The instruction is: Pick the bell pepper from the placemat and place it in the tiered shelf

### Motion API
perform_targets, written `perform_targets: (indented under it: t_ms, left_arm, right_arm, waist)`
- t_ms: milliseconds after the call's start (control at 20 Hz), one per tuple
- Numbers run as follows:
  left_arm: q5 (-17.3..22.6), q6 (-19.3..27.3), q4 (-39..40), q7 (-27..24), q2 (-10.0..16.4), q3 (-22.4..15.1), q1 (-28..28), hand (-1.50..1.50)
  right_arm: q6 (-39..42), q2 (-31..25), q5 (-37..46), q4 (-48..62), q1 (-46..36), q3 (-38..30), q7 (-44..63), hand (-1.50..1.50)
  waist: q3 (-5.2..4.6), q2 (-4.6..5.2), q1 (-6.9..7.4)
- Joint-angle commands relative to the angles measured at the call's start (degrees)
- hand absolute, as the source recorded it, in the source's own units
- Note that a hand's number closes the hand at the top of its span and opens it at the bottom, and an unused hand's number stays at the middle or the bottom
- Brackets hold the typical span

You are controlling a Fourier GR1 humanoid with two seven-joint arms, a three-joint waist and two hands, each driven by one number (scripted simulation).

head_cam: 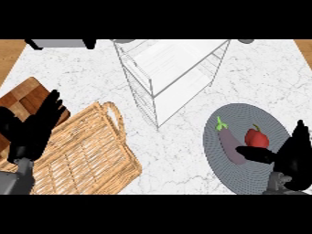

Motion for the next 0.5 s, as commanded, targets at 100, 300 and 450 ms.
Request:
perform_targets:
  t_ms: [100,300,450]
  left_arm:
    - [-0.2,-0.5,3.4,2.0,-2.5,-2.5,5.1,0.00]
    - [-0.1,-1.3,6.2,2.4,-2.3,-1.1,2.4,0.00]
    - [-0.2,-2.3,4.2,1.5,-2.0,-1.5,5.3,0.00]
  right_arm:
    - [-1.9,0.2,0.4,6.9,-2.9,-2.5,4.3,-1.50]
    - [-5.1,0.2,1.7,10.2,-3.5,-2.3,3.9,-1.50]
    - [-3.4,0.2,3.9,12.3,-6.1,-2.8,6.6,-1.50]
  waist:
    - [-1.36,1.17,0.47]
    - [-1.37,1.27,-0.10]
    - [-1.40,1.22,0.78]
